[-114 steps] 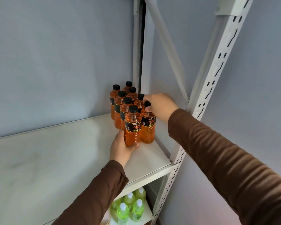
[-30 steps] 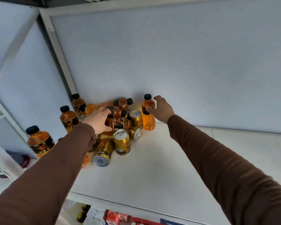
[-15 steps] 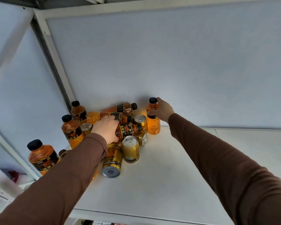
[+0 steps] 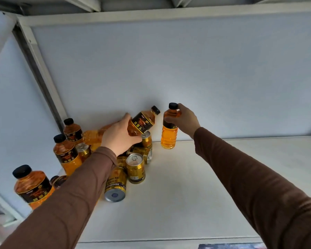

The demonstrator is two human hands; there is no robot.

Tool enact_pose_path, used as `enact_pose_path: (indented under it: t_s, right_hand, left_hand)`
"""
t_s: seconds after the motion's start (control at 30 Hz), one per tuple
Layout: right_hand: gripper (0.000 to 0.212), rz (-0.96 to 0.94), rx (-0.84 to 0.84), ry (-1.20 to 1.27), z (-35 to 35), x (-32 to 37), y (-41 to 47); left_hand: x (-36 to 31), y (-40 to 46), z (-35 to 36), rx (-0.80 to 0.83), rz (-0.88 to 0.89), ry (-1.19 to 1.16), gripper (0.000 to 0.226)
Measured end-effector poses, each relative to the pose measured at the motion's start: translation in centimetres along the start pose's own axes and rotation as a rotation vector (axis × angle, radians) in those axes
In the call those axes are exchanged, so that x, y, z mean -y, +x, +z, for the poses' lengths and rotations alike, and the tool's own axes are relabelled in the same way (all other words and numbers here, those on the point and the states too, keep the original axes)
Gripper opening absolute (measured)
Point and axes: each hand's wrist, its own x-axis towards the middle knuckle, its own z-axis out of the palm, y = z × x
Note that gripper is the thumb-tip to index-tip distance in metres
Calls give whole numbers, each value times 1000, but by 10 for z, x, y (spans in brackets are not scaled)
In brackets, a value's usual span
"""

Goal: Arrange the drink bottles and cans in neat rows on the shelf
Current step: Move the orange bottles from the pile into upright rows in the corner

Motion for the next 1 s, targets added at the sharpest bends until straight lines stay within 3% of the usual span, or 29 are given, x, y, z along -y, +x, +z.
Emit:
enact_pose_path:
  t_s: [0.2,0.4,0.5,0.67,0.83,1.0]
  right_hand:
    - [51,22,-124,146,-64,-16,-38]
    - [35,101,-213,194,-149,-62,-86]
    - [23,143,-264,183,-206,-90,-115]
    - [24,212,-318,164,-305,-141,-164]
    - [37,239,-317,125,-394,-189,-194]
    - [39,256,-329,141,-460,-233,-202]
  left_hand:
    - [-65,11,41,176,-106,-682,53]
    - [-151,3,100,427,-143,-1072,57]
    - [-211,-8,125,545,-136,-1173,65]
    - [-324,-31,170,646,-123,-1290,61]
    - [-431,-54,219,620,-100,-1266,48]
    - [-508,-53,256,550,-90,-1214,57]
